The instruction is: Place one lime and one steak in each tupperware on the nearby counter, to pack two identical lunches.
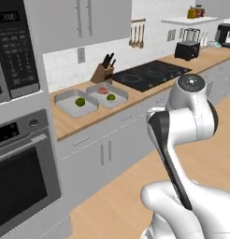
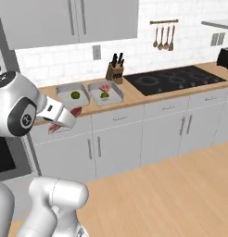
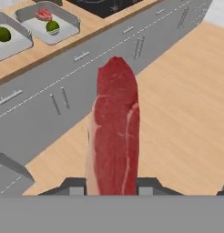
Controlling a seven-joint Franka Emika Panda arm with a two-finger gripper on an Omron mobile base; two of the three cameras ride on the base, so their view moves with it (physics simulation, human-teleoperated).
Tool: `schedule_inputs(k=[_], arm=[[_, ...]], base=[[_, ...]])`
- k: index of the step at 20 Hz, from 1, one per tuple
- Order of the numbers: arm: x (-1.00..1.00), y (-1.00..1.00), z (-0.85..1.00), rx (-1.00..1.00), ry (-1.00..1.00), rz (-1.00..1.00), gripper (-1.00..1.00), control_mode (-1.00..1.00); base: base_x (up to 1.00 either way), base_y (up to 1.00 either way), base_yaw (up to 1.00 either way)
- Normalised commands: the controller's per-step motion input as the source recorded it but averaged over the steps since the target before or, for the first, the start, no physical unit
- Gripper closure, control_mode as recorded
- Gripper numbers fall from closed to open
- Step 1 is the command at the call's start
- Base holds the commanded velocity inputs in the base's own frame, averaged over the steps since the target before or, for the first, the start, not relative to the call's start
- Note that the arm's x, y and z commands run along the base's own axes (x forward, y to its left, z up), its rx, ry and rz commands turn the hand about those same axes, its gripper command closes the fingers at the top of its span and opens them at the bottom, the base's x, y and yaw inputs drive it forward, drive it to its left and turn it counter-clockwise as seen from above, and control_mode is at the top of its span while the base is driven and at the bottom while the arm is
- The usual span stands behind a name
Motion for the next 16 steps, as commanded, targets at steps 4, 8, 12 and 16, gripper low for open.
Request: schedule_inputs(k=[4, 8, 12, 16], arm=[[0.00, 0.00, 0.00, 0.00, 0.00, 0.00, 1.00, 1.00], [0.00, 0.00, 0.00, 0.00, 0.00, 0.00, 1.00, 1.00], [0.00, 0.00, 0.00, 0.00, 0.00, 0.00, 1.00, 1.00], [0.00, 0.00, 0.00, 0.00, 0.00, 0.00, 1.00, 1.00]], base=[[1.00, 0.00, -0.15], [1.00, 0.01, 0.28], [1.00, -0.01, 0.69], [1.00, -0.16, 0.84]])
